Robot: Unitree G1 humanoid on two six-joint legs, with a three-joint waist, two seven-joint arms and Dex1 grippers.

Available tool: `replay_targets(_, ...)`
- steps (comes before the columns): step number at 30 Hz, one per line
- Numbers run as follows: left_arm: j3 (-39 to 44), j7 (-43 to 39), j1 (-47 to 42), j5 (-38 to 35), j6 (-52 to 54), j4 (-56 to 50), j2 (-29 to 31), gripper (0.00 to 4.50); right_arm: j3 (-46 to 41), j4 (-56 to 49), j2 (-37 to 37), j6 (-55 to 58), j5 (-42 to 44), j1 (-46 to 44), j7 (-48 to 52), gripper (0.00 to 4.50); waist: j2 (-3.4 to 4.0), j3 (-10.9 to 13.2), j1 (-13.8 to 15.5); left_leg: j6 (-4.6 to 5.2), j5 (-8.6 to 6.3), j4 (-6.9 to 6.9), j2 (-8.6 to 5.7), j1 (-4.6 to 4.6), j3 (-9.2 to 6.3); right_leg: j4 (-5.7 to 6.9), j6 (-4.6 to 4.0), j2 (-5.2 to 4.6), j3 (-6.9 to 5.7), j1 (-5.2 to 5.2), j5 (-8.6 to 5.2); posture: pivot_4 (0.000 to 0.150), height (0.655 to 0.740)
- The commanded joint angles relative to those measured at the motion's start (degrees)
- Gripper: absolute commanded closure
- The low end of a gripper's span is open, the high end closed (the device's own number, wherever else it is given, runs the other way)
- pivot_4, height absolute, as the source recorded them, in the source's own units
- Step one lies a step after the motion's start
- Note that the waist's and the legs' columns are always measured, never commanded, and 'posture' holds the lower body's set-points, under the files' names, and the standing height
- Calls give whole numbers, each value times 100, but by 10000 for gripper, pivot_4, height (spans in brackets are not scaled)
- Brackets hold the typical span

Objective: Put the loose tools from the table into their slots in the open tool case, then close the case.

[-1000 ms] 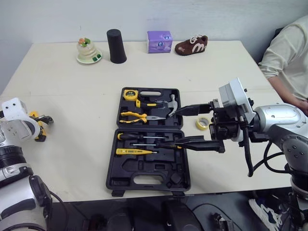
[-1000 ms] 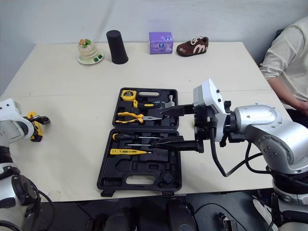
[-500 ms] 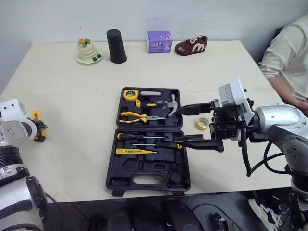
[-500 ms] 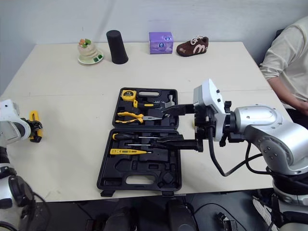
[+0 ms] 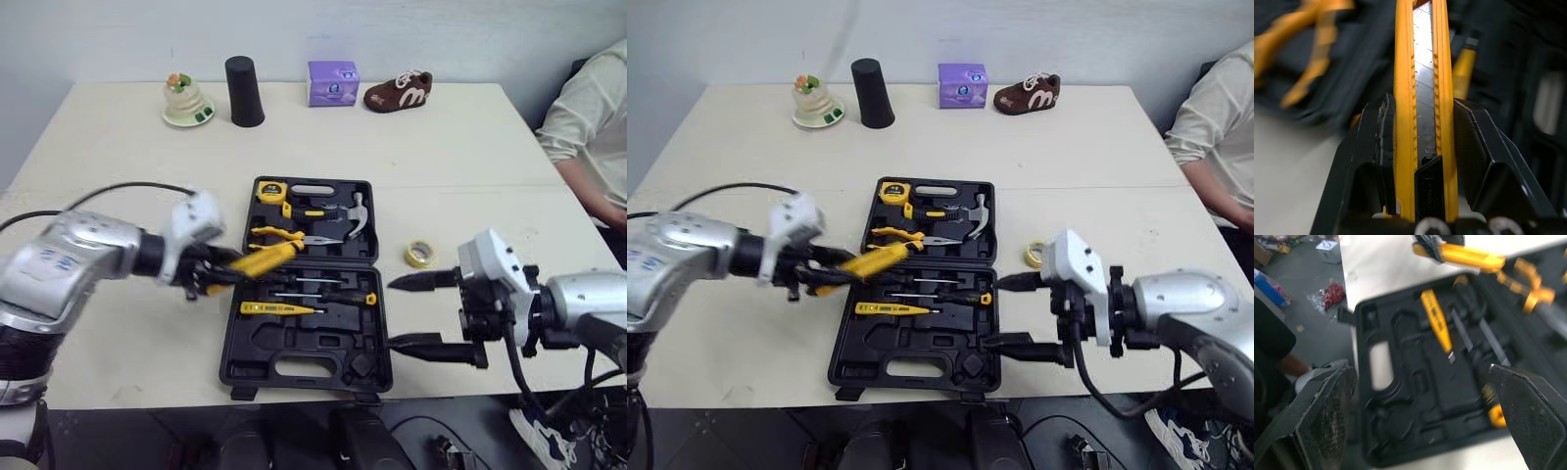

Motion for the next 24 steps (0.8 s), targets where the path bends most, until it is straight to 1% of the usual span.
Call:
replay_targets(1, -777, -318, -451, 402, -173, -355, -217, 32926, -314, -356, -127, 78, 240, 211, -182, 0, 0, 0, 11, 3, 2, 3, -3, 3, -4, -2, 2, -1, 2, 8, 1, 1500, 7386)
replay_targets(5, -1350, -460, -673, 661, -61, -465, -401, 32926, -367, -543, -110, 109, 358, 443, -417, 0, 0, 0, -3, 13, 0, 7, -8, 6, -8, -8, 10, -3, 27, 17, 6, 1500, 7386)
replay_targets(8, -1778, -316, -771, 1002, -42, -537, -669, 32926, -442, -668, -34, 114, 499, 627, -668, 0, -1, 0, 25, 15, 1, 9, -9, 5, -14, -8, 12, -3, 28, 18, 6, 1500, 7386)
replay_targets(15, -2078, -191, -807, 1143, 346, -675, -1090, 32926, -580, -782, -66, 24, 608, 1021, -894, 0, -1, 0, 41, 19, 1, 12, -11, 5, -20, -8, 14, -6, 28, 23, 7, 1500, 7386)
replay_targets(20, -2210, -103, -721, 1441, 160, -664, -1125, 32926, -589, -781, -81, -10, 666, 1054, -968, 0, -1, 0, 43, 22, 3, 18, -13, 6, -22, -7, 18, -7, 29, 28, 10, 1500, 7386)
replay_targets(24, -2142, -212, -754, 1260, 323, -812, -1285, 32926, -574, -793, -89, -42, 650, 1109, -977, 0, -1, 0, 61, 30, 8, 19, -22, 6, -27, -7, 24, -8, 27, 33, 13, 1500, 7386)
